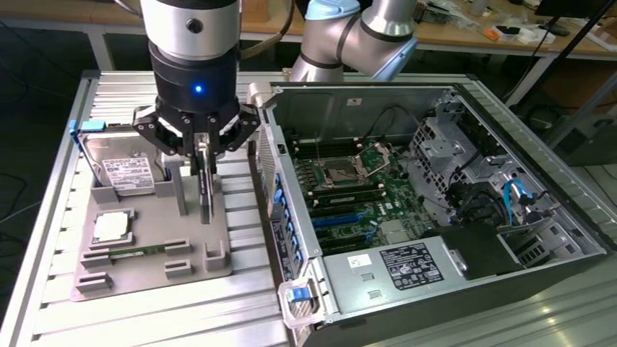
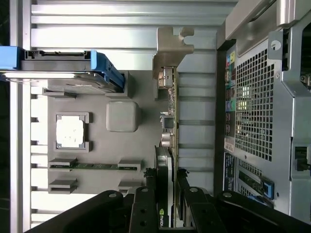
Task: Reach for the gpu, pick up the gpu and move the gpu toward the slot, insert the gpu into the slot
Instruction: 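Pick up the gpu and move the gpu toward the slot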
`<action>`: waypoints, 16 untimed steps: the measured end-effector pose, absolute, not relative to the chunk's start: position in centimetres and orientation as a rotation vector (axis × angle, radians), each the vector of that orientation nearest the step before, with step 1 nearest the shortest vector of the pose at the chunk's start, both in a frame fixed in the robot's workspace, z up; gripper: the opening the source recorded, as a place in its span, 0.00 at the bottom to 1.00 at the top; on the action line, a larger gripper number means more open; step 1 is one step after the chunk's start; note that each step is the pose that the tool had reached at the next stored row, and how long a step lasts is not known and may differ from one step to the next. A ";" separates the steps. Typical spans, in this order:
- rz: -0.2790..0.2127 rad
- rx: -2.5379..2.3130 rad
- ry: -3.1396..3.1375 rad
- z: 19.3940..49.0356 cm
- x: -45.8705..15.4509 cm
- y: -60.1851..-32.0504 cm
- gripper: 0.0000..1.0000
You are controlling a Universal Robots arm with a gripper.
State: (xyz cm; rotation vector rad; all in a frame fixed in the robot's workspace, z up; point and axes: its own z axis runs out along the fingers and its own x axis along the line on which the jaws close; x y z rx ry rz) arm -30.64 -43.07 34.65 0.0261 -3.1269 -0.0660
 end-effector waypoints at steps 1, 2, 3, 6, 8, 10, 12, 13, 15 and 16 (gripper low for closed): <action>-0.066 0.026 -3.127 34.9 -30.6 -43.1 0.27; -0.066 0.026 -3.127 35.1 -30.6 -43.1 0.27; -0.066 0.026 -3.127 35.3 -30.7 -43.1 0.27; -0.066 0.026 -3.127 36.0 -30.7 -43.1 0.27; -0.066 0.026 -3.127 36.4 -30.7 -43.1 0.27; -0.065 0.026 -3.127 36.8 -30.7 -43.1 0.27; -0.065 0.026 -3.127 37.3 -30.7 -43.1 0.27; -0.065 0.026 -3.127 37.6 -30.7 -43.1 0.27; -0.065 0.026 -3.127 38.0 -30.7 -43.1 0.27; -0.065 0.026 -3.127 38.3 -30.7 -43.1 0.27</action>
